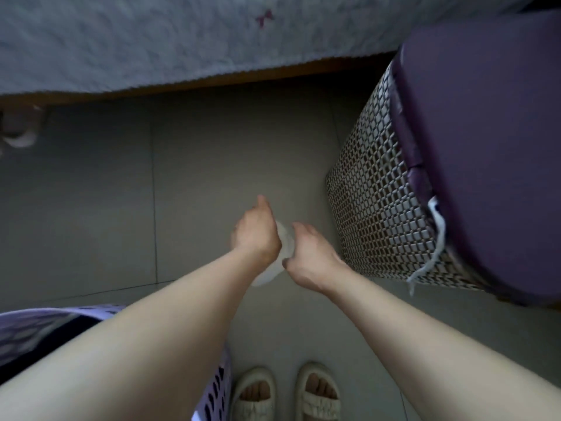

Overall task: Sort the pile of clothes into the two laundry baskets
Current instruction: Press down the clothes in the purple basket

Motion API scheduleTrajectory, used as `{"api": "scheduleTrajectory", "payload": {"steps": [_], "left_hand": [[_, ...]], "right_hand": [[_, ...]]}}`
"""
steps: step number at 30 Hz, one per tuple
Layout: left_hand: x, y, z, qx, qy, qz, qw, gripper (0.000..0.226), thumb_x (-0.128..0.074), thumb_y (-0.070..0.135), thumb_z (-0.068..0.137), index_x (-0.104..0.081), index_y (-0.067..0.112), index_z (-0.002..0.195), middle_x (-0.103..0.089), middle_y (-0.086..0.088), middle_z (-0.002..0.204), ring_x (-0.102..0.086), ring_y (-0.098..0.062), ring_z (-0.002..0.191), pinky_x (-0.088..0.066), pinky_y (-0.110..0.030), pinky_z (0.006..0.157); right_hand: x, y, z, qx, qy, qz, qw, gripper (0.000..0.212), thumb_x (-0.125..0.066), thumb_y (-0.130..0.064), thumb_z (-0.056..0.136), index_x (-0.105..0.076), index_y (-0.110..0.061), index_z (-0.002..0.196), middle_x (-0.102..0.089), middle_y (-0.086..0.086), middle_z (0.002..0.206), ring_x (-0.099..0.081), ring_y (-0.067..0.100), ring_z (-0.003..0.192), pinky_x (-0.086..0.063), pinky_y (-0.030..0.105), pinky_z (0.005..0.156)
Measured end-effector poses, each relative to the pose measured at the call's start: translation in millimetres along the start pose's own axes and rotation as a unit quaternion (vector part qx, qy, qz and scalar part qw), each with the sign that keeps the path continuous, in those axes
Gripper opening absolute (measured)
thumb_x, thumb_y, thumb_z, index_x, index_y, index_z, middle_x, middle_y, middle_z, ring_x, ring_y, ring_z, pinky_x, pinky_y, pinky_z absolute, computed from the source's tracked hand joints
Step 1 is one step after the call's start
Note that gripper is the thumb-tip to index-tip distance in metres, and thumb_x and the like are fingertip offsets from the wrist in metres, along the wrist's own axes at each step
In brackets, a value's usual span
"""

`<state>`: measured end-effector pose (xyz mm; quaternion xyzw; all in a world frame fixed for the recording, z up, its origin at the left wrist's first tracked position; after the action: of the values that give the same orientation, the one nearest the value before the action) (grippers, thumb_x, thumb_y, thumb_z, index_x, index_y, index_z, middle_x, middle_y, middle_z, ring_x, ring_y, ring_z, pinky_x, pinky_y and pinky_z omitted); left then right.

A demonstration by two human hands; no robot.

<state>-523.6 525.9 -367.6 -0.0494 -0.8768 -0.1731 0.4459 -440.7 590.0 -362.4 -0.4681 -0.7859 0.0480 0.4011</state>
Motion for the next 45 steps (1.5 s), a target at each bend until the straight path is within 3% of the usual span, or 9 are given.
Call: {"api": "scheduleTrajectory", "payload": {"steps": [5,10,12,15,17,26,31,35,45], "left_hand": [[61.6,21.0,-41.2,-0.032,-0.004,0.01,0.999,0.029,-0.051,-0.001,0.083,-0.061,0.014,0.105,-0.063,-0.012,0.112,-0.06,-0.033,0.107,-0.047,-0.032,0.079],[122.1,41.1,-88.2,-0.069,-0.005,-0.02,0.997,0.026,-0.049,-0.003,0.079,-0.051,0.022,0.083,-0.056,-0.005,0.091,-0.059,-0.031,0.096,-0.041,-0.029,0.074],[144.9,48.7,-104.8,-0.086,0.001,-0.03,0.996,0.025,-0.045,-0.004,0.077,-0.044,0.02,0.076,-0.053,-0.003,0.084,-0.055,-0.03,0.086,-0.04,-0.029,0.07],[172.9,58.3,-129.2,-0.111,0.021,-0.027,0.993,0.025,-0.049,-0.003,0.079,-0.043,0.018,0.067,-0.06,-0.008,0.086,-0.06,-0.03,0.086,-0.042,-0.03,0.066],[189.9,62.2,-148.4,-0.122,0.044,-0.015,0.991,0.023,-0.052,-0.001,0.082,-0.047,0.017,0.068,-0.063,-0.008,0.089,-0.062,-0.028,0.087,-0.045,-0.031,0.066],[239.5,53.5,-265.1,-0.121,0.148,0.035,0.981,0.013,-0.05,0.008,0.088,-0.043,0.019,0.083,-0.05,0.001,0.08,-0.048,-0.02,0.075,-0.037,-0.031,0.068],[244.7,42.4,-343.8,-0.114,0.168,0.027,0.979,0.014,-0.048,0.01,0.089,-0.036,0.018,0.089,-0.057,-0.004,0.087,-0.061,-0.03,0.091,-0.036,-0.034,0.071],[244.6,26.9,-391.7,-0.118,0.165,0.065,0.977,0.013,-0.05,0.016,0.091,-0.058,0.016,0.101,-0.063,-0.005,0.095,-0.061,-0.026,0.091,-0.04,-0.033,0.071],[251.6,-38.3,-458.8,-0.11,0.156,0.083,0.978,0.019,-0.049,0.007,0.087,-0.054,0.017,0.103,-0.063,-0.006,0.103,-0.061,-0.029,0.099,-0.04,-0.033,0.076]], "right_hand": [[41.4,-34.6,-40.7,0.01,0.027,0.0,1.0,0.076,-0.058,-0.016,0.086,-0.016,-0.012,0.15,-0.02,0.003,0.157,-0.023,0.024,0.143,-0.019,0.03,0.117],[82.9,-63.8,-86.5,0.014,0.056,-0.002,0.998,0.068,-0.061,-0.017,0.084,-0.03,-0.016,0.144,-0.029,0.0,0.149,-0.032,0.024,0.137,-0.028,0.031,0.113],[98.0,-74.4,-104.2,0.022,0.08,-0.01,0.997,0.05,-0.061,-0.017,0.083,-0.045,-0.019,0.13,-0.037,-0.001,0.139,-0.04,0.023,0.129,-0.036,0.033,0.106],[117.6,-88.5,-130.9,0.017,0.14,-0.015,0.99,0.012,-0.058,-0.016,0.082,-0.049,-0.023,0.079,-0.048,0.001,0.115,-0.051,0.025,0.109,-0.045,0.035,0.086],[126.6,-94.4,-149.6,0.007,0.165,-0.023,0.986,0.028,-0.057,-0.017,0.083,-0.036,-0.021,0.065,-0.051,0.002,0.1,-0.054,0.027,0.101,-0.04,0.033,0.073],[150.1,-117.4,-285.1,0.028,0.247,-0.11,0.962,0.013,-0.037,-0.006,0.092,-0.033,-0.018,0.09,-0.063,0.011,0.103,-0.06,0.032,0.097,-0.035,0.035,0.068],[143.8,-125.9,-361.7,0.04,0.277,-0.142,0.949,0.021,-0.032,0.002,0.091,-0.028,-0.019,0.093,-0.064,0.012,0.107,-0.062,0.034,0.1,-0.038,0.036,0.07],[125.8,-129.7,-410.7,0.051,0.292,-0.147,0.944,0.022,-0.032,0.003,0.092,-0.027,-0.019,0.094,-0.064,0.012,0.105,-0.063,0.033,0.096,-0.044,0.039,0.069],[62.4,-168.4,-480.5,0.072,0.243,-0.082,0.964,0.018,-0.025,-0.001,0.091,-0.035,-0.015,0.088,-0.043,0.009,0.095,-0.045,0.027,0.083,-0.032,0.034,0.07]]}}
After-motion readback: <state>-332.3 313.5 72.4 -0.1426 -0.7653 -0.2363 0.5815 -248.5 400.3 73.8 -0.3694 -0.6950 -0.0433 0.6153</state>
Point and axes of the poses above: each hand's wrist, its own z-axis towards the middle knuckle, its own x-axis out of the back of the hand, y = z × x, the point moved 5 cm from there along z, towards the middle knuckle
